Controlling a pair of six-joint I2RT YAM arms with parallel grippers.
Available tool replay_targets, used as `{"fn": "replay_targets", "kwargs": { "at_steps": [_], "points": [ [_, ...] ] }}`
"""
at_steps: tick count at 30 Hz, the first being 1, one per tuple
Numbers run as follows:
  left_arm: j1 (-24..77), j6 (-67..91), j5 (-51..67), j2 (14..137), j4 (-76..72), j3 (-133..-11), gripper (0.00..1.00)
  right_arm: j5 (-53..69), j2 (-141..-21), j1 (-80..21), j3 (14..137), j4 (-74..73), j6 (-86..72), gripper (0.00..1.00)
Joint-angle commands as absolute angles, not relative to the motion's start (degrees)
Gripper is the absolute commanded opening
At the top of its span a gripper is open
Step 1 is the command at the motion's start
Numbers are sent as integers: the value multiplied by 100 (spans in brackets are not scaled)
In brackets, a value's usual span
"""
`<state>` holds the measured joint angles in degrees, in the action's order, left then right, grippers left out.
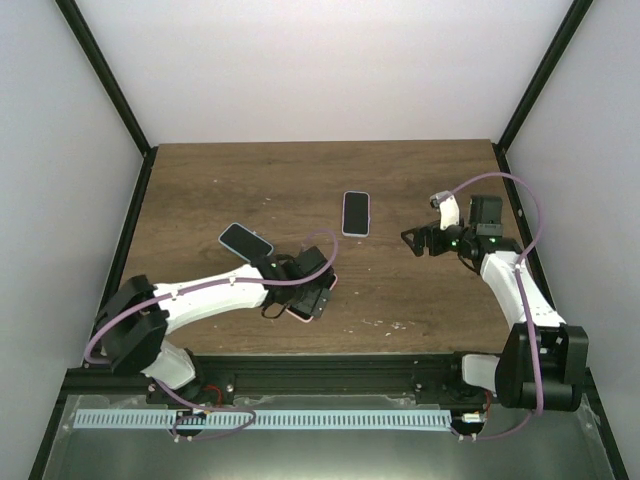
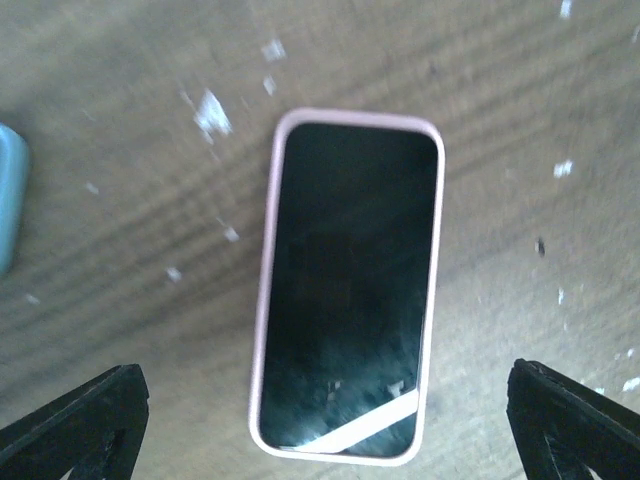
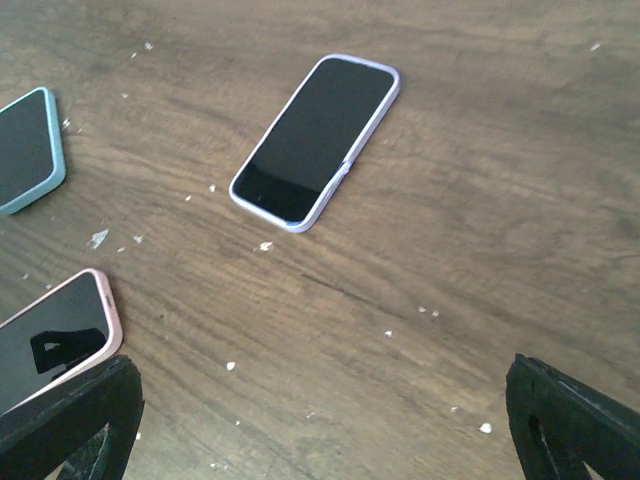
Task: Take the phone out of the phone case
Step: Adjust the phone at the center of the board.
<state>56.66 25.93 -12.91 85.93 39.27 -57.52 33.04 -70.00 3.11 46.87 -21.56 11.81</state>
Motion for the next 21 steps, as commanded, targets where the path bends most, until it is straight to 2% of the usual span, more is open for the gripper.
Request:
{"fn": "replay_targets", "kwargs": {
  "at_steps": [1,12,21],
  "points": [
    [5739,3052,-892,8934,4509,-5914,100,3802,-7130,261,4676,-2230,1307,100],
    [5735,2741,-834,10186,4655,-6689,100,3719,-7002,255,4544,-2197,1336,100],
    [5282,2445,-861,10673,4474,-7126,100,3610,-7016,261,4530,-2188,1362,100]
  ]
}}
